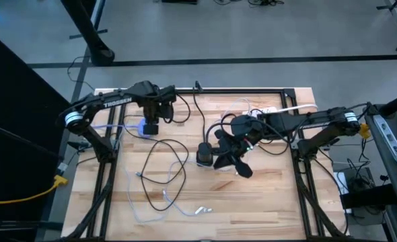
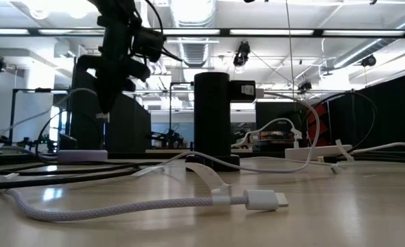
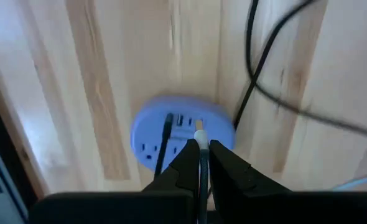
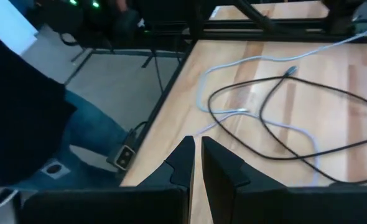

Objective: Insert USB
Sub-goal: Insert the green charger cable into the violet outlet extension

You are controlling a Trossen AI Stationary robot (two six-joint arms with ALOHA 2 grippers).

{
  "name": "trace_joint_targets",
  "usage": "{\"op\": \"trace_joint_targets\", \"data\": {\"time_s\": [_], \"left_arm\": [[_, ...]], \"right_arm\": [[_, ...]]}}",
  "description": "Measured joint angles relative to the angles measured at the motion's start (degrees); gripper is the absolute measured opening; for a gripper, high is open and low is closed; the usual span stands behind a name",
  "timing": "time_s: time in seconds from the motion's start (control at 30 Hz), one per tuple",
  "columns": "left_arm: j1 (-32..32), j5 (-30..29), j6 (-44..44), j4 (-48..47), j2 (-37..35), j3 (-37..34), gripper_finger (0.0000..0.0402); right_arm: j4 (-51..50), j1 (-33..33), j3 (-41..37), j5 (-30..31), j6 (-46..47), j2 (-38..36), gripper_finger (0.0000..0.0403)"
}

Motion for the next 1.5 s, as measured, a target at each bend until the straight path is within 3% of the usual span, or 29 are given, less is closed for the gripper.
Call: {"op": "trace_joint_targets", "data": {"time_s": [0.53, 0.83, 1.5], "left_arm": [[0.8, -4.5, 5.0, 9.3, -0.1, -12.0, 0.0010], [0.8, -5.0, 5.0, 14.3, -0.1, -12.8, 0.0010], [1.4, -5.6, 3.0, 14.9, -0.4, -15.7, 0.0010]], "right_arm": [[4.9, 0.0, -0.2, 0.5, 2.5, 0.0, 0.0014], [4.8, 0.0, -0.3, 1.6, 2.4, 0.0, 0.0014], [4.6, 0.0, -0.8, 1.6, 1.9, 0.0, 0.0014]]}}
